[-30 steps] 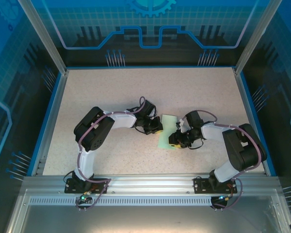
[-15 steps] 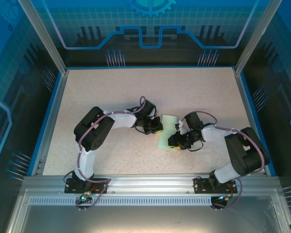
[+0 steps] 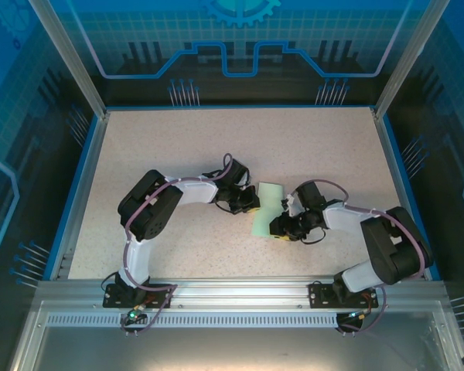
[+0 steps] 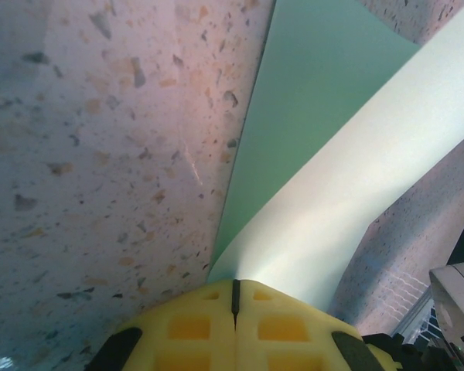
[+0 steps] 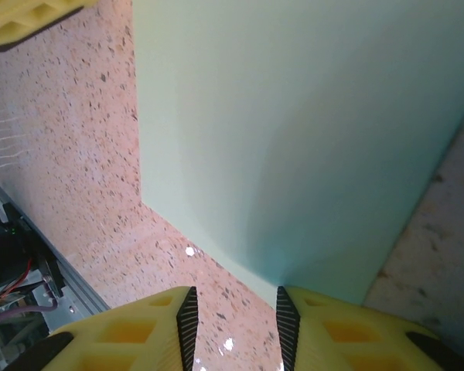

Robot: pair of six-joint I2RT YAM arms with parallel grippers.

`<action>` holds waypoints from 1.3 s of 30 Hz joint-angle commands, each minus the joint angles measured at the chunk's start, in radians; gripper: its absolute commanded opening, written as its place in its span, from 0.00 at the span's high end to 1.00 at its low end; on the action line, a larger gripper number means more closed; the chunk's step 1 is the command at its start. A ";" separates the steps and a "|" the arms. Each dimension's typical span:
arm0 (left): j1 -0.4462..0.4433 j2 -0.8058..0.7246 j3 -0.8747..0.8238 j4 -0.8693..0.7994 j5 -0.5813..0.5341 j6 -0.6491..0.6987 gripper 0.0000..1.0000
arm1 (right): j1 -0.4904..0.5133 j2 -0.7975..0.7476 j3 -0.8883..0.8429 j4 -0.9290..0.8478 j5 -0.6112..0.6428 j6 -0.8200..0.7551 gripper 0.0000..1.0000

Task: Fold a paper plane with a square sheet of paper (pick it up from the middle)
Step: Fold the square sheet of paper in half at the center of the table.

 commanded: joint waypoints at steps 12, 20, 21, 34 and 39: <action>-0.015 0.042 0.010 -0.104 -0.018 0.024 0.99 | -0.017 -0.065 0.049 -0.086 0.081 0.009 0.64; -0.019 0.047 0.012 -0.105 -0.017 0.029 0.99 | -0.140 -0.058 0.189 -0.109 0.164 0.007 0.61; -0.018 0.048 0.012 -0.106 -0.018 0.028 0.99 | -0.146 -0.036 0.203 -0.092 0.142 0.000 0.59; -0.023 0.055 0.020 -0.117 -0.022 0.035 0.99 | -0.182 0.180 0.219 0.059 0.003 -0.037 0.54; -0.022 0.052 0.019 -0.121 -0.024 0.035 1.00 | -0.196 0.236 0.212 0.030 0.044 -0.072 0.53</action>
